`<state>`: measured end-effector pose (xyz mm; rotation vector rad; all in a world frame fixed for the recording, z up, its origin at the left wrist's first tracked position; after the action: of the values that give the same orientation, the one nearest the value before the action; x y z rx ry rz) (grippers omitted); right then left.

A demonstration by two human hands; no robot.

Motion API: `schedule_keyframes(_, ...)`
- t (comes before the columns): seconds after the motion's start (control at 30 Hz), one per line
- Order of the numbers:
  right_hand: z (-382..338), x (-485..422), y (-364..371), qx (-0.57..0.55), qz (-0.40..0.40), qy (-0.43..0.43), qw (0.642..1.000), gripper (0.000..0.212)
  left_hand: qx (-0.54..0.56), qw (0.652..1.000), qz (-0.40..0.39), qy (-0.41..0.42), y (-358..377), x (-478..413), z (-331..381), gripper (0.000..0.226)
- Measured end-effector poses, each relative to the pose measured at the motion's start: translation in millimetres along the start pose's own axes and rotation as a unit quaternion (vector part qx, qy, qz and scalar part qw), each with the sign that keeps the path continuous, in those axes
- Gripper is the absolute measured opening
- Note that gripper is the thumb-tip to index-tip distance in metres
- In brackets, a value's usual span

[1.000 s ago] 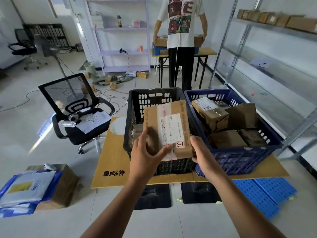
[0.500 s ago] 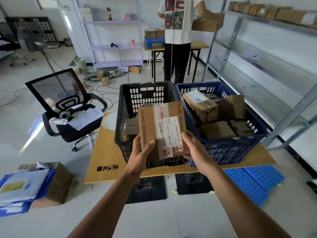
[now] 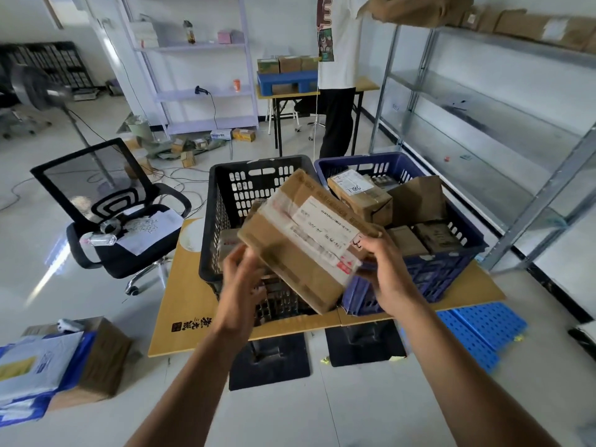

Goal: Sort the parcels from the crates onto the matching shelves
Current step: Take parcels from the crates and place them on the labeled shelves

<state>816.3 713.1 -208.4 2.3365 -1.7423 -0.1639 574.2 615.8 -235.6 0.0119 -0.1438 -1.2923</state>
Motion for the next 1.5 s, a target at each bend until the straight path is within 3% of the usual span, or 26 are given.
schedule_keyframes(0.1,-17.6,-4.1,-17.7,0.057,-0.044,0.034,0.997,0.049,-0.027,0.998,0.005,0.05,-27.7,-23.6,28.2,0.076)
schedule_keyframes(0.17,-31.2,-6.7,-21.2,0.091,-0.095,0.029,0.991,0.043,-0.065,0.992,-0.096,0.052,-29.5,-37.9,43.7,0.076)
schedule_keyframes(0.23,-44.9,-8.7,-16.3,0.127,-0.141,0.025,0.982,0.038,-0.108,0.973,-0.203,0.035,-16.4,-44.1,50.4,0.092)
schedule_keyframes(0.33,-60.7,-11.0,-6.8,0.184,-0.167,-0.003,0.969,0.041,-0.13,0.953,-0.272,0.014,7.6,-48.9,52.6,0.089)
schedule_keyframes(0.4,-67.4,-16.8,-11.2,0.18,-0.13,-0.019,0.975,0.048,-0.08,0.966,-0.244,0.009,13.4,-51.1,50.9,0.079)
schedule_keyframes(0.53,-70.3,-15.7,-27.4,0.219,-0.034,-0.034,0.975,0.079,-0.011,0.997,-0.064,0.03,9.5,-48.1,42.7,0.07)
schedule_keyframes(0.6,-61.3,-5.3,-30.6,0.222,0.056,-0.058,0.972,0.08,0.032,0.999,0.017,0.035,11.3,-41.5,32.9,0.065)
schedule_keyframes(0.63,-53.4,0.9,-26.0,0.201,0.066,-0.055,0.976,0.08,0.054,0.997,0.044,0.035,14.5,-37.6,26.9,0.065)
schedule_keyframes(0.73,-21.7,16.7,2.3,0.086,-0.032,0.009,0.996,0.1,0.047,0.998,0.011,0.05,37.8,-20.9,12.1,0.071)
schedule_keyframes(0.9,-2.2,19.7,-8.4,0.009,-0.014,-0.036,0.999,0.057,0.007,0.995,-0.061,0.076,65.3,5.7,-2.4,0.077)
schedule_keyframes(1.0,4.9,26.1,-27.5,-0.009,-0.013,-0.034,0.999,0.06,-0.01,0.994,-0.08,0.075,71.6,13.7,-4.7,0.081)
schedule_keyframes(1.2,22.7,72.0,-65.8,-0.005,0.108,-0.023,0.994,0.073,-0.083,0.978,-0.182,0.057,78.7,22.0,-24.4,0.062)
schedule_keyframes(1.33,35.7,136.7,-100.1,0.013,0.269,-0.028,0.963,0.069,-0.183,0.966,-0.184,-0.003,72.9,26.1,-59.2,0.06)
schedule_keyframes(1.43,57.5,206.7,-112.4,0.002,0.369,-0.012,0.929,0.06,-0.338,0.914,-0.22,0.036,70.3,38.4,-93.5,0.068)
schedule_keyframes(1.5,79.3,258.6,-104.5,-0.01,0.424,0.018,0.905,0.061,-0.463,0.844,-0.255,0.092,71.4,48.0,-121.9,0.072)
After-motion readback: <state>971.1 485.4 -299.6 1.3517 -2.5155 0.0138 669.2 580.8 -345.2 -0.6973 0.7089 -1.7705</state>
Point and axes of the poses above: each hand's wrist, its own x-axis away from the middle knuckle, its own y-axis out of the palm, z = x × y, the point moved 3 cm from there along -x, towards the middle knuckle, and after that the axes turned 8 degrees about -x, right-handed, at the moved point
